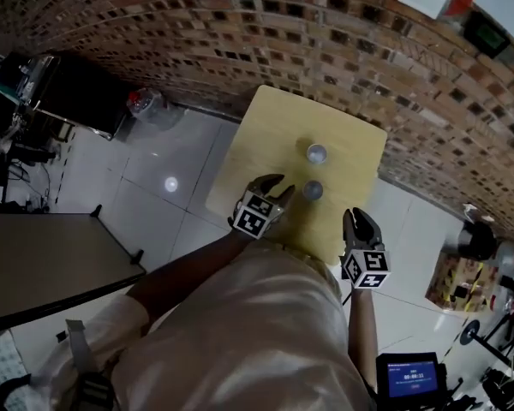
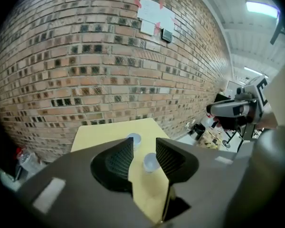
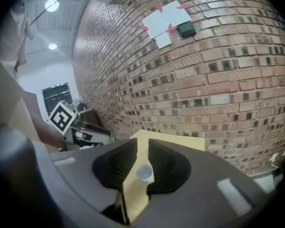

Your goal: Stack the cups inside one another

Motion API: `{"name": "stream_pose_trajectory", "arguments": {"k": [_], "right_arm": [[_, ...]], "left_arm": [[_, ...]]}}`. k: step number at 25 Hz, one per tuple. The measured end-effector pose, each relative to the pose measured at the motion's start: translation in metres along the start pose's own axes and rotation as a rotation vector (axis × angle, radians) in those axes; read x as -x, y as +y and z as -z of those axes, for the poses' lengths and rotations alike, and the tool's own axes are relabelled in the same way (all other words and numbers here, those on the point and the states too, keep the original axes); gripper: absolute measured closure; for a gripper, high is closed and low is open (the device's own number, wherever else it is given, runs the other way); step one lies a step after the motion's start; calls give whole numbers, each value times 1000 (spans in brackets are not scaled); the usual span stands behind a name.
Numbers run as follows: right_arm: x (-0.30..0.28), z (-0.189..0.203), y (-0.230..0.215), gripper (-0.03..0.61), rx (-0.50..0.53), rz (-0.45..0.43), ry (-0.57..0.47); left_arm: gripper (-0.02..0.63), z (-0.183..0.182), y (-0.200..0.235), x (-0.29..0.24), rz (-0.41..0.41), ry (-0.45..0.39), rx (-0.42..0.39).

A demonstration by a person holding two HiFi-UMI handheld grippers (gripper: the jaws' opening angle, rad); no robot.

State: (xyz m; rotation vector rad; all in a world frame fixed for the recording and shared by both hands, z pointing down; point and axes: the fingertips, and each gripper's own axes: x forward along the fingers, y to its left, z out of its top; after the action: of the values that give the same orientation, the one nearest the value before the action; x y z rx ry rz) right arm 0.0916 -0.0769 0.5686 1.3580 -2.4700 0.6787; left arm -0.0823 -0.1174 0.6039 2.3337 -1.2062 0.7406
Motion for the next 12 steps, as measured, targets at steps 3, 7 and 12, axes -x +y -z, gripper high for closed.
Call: {"name": "stream_pose_trajectory", "arguments": {"k": [3,7,12], "right_arm": [[-3,-3,1,511,23,-35,10],[-6,-3,1,511,42,-76,22],[-8,0,-7,511,62,-111,39]], "left_arm": [[445,-5,-3,10,-15,-29,62],[445,-4,-11,17,-30,-33,102],[445,0,-24,17,-57,-38,130]]}}
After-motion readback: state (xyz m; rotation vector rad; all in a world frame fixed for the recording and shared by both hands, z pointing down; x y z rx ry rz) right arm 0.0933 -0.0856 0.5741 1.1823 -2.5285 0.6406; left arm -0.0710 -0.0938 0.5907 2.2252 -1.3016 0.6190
